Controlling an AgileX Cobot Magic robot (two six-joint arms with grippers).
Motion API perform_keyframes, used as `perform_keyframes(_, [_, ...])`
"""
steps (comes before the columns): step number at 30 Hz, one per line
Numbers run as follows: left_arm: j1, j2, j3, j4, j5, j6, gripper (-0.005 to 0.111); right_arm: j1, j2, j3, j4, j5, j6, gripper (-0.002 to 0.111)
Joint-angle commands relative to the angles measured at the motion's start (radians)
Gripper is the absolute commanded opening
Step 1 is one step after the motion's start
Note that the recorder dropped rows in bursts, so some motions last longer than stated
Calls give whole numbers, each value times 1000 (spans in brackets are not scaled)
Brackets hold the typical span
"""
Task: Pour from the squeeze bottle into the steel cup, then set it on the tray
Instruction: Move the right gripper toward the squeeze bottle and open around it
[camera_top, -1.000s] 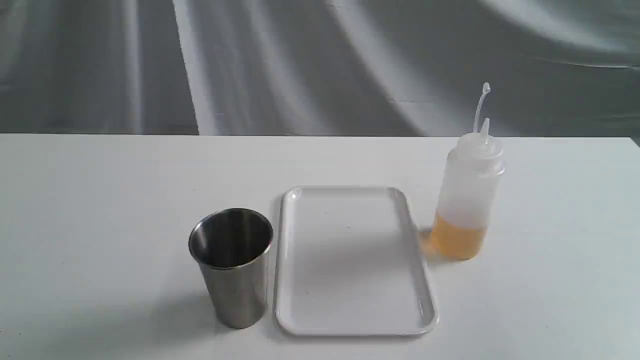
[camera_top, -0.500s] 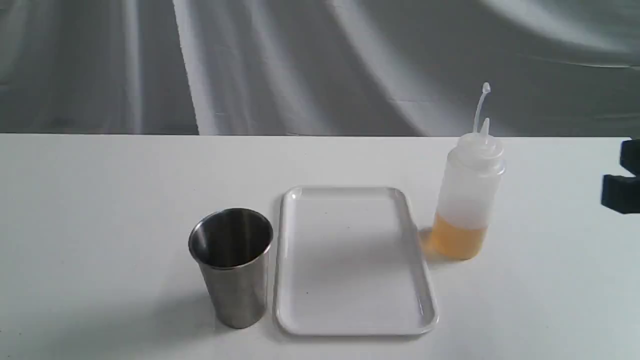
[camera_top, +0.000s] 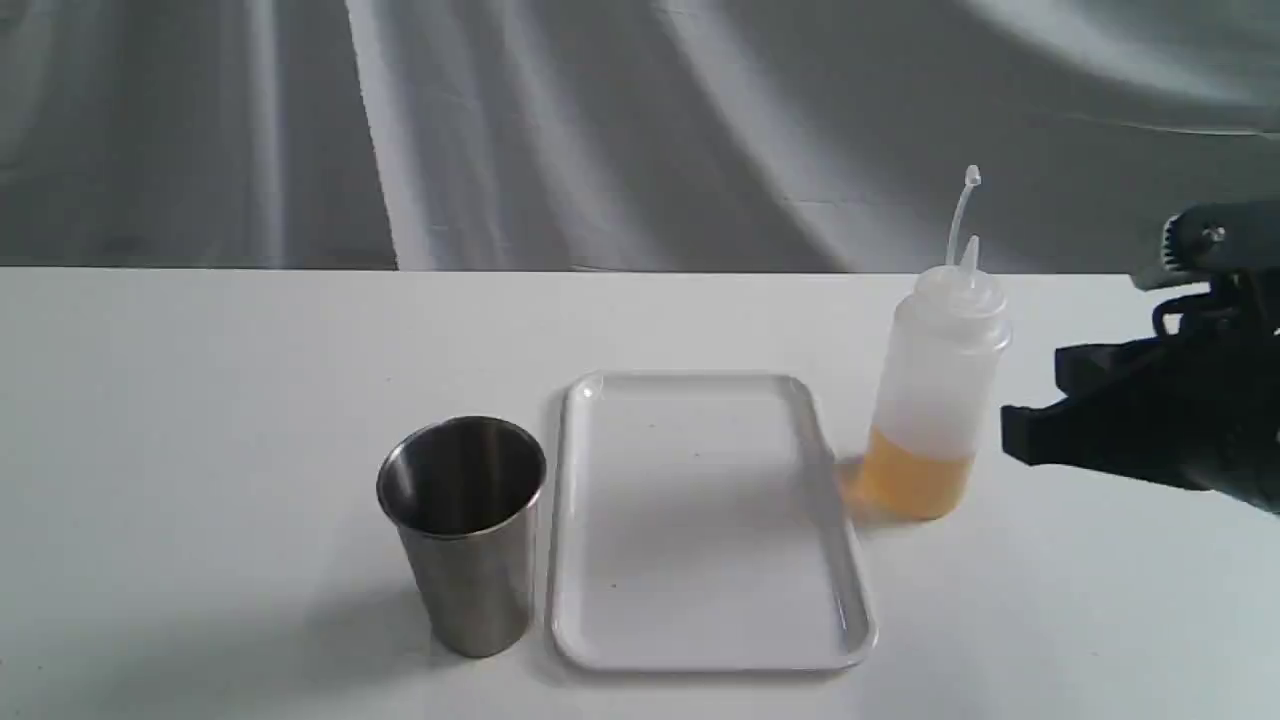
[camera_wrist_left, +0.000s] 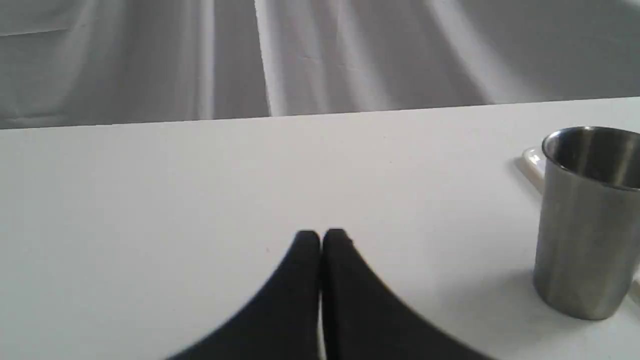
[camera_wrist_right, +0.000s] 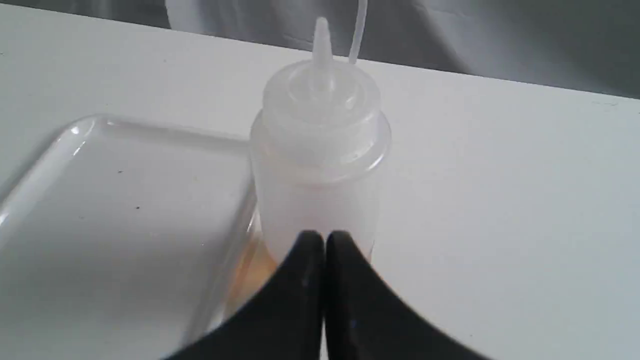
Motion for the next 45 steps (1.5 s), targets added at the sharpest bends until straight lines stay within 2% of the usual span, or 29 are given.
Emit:
perform_keyframes(1, [2,-3,4,-1,-8,-3,0,3,62,39,5,-122,6,0])
perform_keyframes(5, [2,-3,4,-1,-8,-1,0,3,153,43,5,-151,6,0])
perform_keyframes(14, [2,-3,4,-1,-8,-4,0,3,331,43,5,-365,13,0])
perform_keyframes(19, [2,-3,4,-1,-8,-4,0,3,373,43,-3,-385,13,2])
perform_keyframes(22, [2,-3,4,-1,-8,-4,0,3,373,43,-3,-385,13,10])
perform_keyframes(24, [2,-3,4,-1,-8,-4,0,3,373,43,-3,-387,13,21])
perform_keyframes(32, [2,-3,4,-1,-8,-1,0,3,374,43,-21,-416,17,83])
perform_keyframes(34, [2,-3,4,-1,-8,-1,0,3,375,43,-21,-416,17,93])
perform_keyframes(36, [2,-3,4,-1,-8,-1,0,3,375,43,-21,-420,26,96])
perform_keyframes(45, [2,-3,4,-1,-8,-5,0,3,375,43,-17,-457,43,95])
